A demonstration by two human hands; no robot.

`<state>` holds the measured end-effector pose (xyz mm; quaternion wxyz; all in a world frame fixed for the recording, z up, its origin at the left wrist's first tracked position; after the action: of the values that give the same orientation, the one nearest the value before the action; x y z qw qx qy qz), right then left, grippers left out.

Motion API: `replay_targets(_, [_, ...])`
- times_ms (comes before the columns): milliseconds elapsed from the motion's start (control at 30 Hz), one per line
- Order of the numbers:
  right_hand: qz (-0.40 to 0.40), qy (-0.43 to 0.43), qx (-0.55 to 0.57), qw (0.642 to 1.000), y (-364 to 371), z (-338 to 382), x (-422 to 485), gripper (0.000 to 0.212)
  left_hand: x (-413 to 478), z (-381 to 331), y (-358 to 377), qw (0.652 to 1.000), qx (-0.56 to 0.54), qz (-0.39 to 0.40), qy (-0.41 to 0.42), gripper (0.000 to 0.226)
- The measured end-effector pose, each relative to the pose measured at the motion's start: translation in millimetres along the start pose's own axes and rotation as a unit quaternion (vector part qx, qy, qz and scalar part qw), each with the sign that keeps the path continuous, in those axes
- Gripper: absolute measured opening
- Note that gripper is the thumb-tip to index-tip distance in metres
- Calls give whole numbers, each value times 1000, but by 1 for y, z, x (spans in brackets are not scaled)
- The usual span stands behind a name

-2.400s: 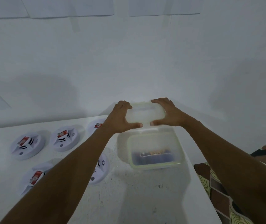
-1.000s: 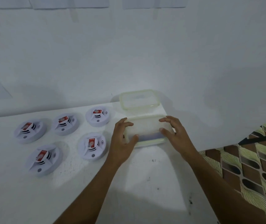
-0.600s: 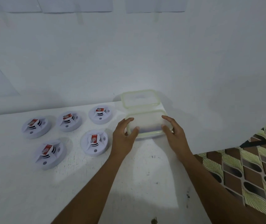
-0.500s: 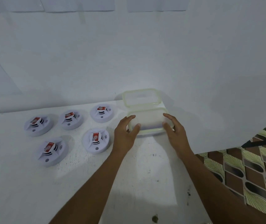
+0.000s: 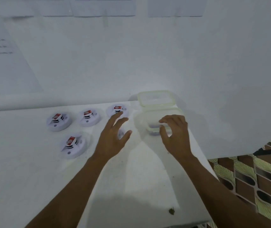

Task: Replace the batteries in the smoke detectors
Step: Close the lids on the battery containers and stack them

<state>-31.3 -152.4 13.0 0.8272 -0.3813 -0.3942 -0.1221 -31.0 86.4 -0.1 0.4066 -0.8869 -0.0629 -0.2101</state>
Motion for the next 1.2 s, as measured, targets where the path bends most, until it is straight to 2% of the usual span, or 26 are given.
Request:
replay_targets(100, [56,-52,68,995,32,44,-9,12,-24,42,-37,997,73,-34,-11,54])
replay_targets(233, [151,-26,98,983,80,78,-29,27,-58,99,-74,986,146,-43,-63,58])
replay_targets(367, [221,124,69,965,114,87,-38,63,-78,127,-98,983,28,-21,-182,63])
replay_targets(433, [238,153,58,957,125,91,-36,71,-80,137,-104,982,-1,0,-191,68])
replay_targets(600, [223,146,43,963,147,109,-36,72,-84,152,-117,990,-6,51,-132,76])
replay_targets(1000, [192,125,44,972,150,118,-41,72,-84,157,-120,986,-66,-18,-154,85])
replay_targets(1200, [177,140,71,972,147,120,-39,75,-86,160,-118,984,-66,-2,-165,90])
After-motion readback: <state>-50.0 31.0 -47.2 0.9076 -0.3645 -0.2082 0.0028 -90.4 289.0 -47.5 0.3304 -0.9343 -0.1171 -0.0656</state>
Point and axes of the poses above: each hand's wrist, its own x-axis towards the middle knuckle, its own y-axis out of the palm, z = x × y, the point moved 2 cm from there along x, towards the middle knuckle, and after that the axes turned 4 degrees about -y, right-handed, at the moved point
